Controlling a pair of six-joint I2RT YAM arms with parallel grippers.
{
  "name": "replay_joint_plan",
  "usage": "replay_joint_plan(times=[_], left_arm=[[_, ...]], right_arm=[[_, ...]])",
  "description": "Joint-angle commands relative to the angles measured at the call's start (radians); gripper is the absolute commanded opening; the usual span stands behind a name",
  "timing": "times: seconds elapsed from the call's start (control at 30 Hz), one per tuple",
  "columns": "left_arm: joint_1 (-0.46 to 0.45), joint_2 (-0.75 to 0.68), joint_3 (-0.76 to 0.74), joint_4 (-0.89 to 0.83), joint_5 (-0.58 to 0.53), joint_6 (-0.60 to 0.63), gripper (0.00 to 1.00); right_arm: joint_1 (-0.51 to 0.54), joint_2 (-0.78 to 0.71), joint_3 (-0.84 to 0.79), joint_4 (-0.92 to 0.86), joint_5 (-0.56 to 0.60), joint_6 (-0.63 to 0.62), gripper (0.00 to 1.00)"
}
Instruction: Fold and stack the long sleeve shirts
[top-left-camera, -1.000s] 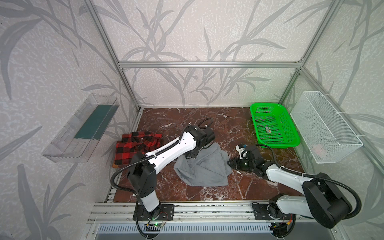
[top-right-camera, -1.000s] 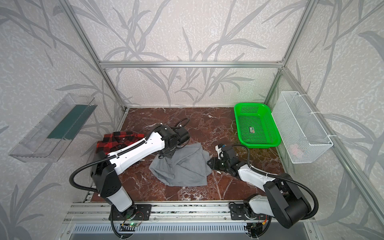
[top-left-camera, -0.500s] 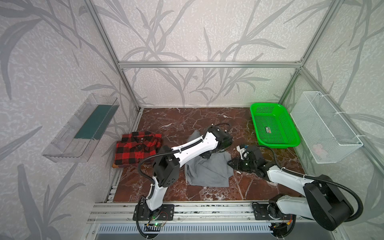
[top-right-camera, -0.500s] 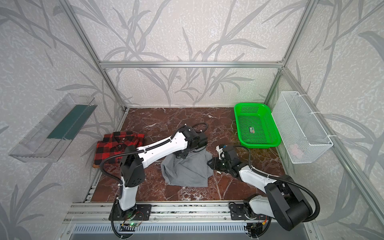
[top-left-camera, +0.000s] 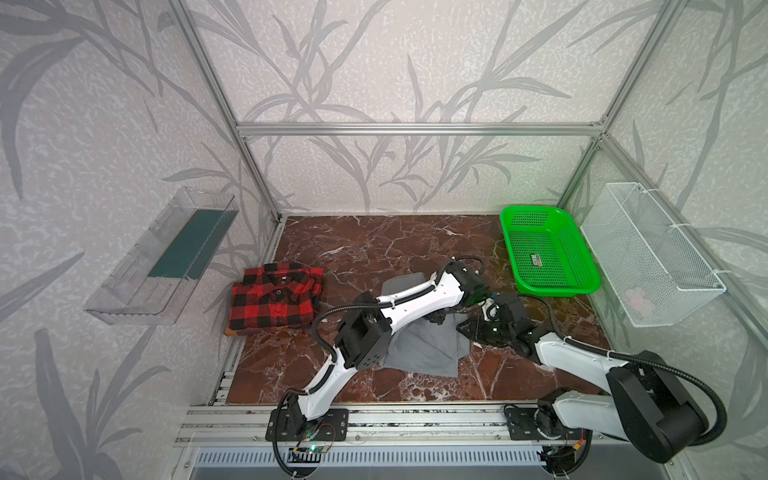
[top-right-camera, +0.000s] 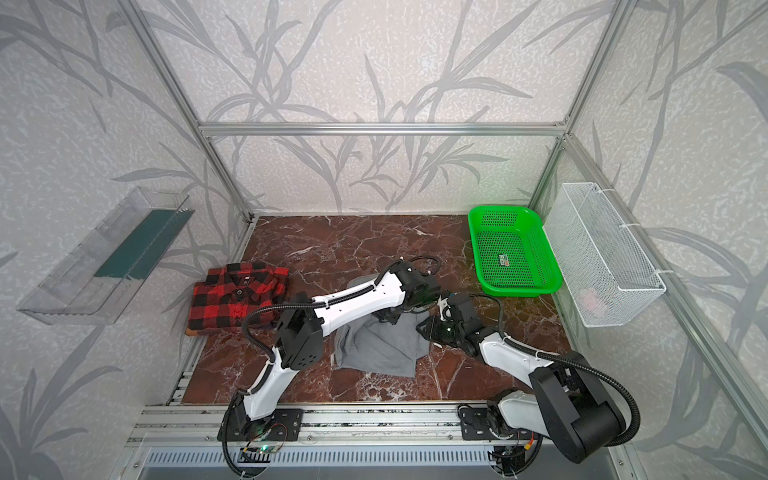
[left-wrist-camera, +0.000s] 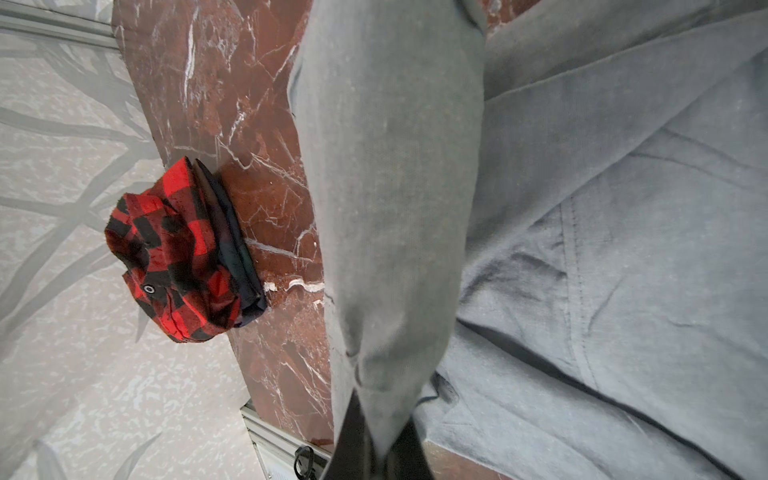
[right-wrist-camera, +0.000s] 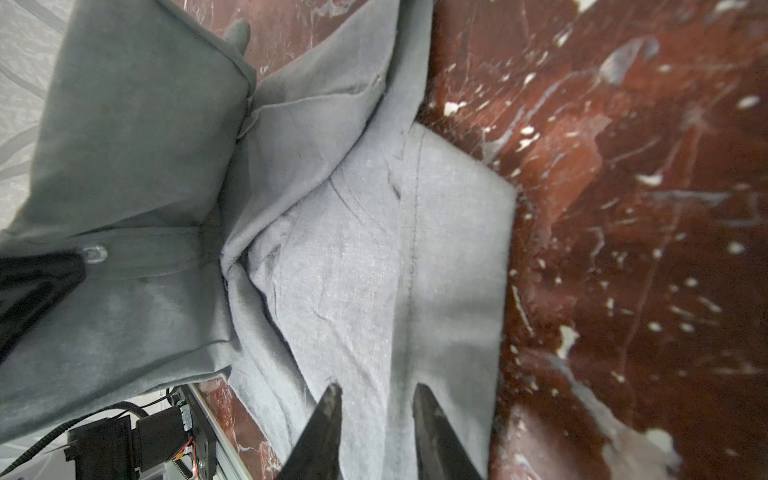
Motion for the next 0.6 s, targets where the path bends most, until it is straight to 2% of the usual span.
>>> replay_joint_plan(times=[0.0,0.3,0.57], left_arm=[[-0.010,0.032,0.051,-0.186,0.043,-0.056,0.00],[-0.044,0.088,0.199,-0.187,0.164,-0.091,0.00],[-0.067,0.118,0.234,-0.187,0.219,-0.123,0.03]], right_arm=[[-0.006,0.013,-0.010,0.014,-0.019,0.015,0.31],[-0.008,0.048,-0.017,0.040,-0.027,0.036,0.31],[-0.008,0.084,-0.023,0.053,-0.011,0.053,0.30]])
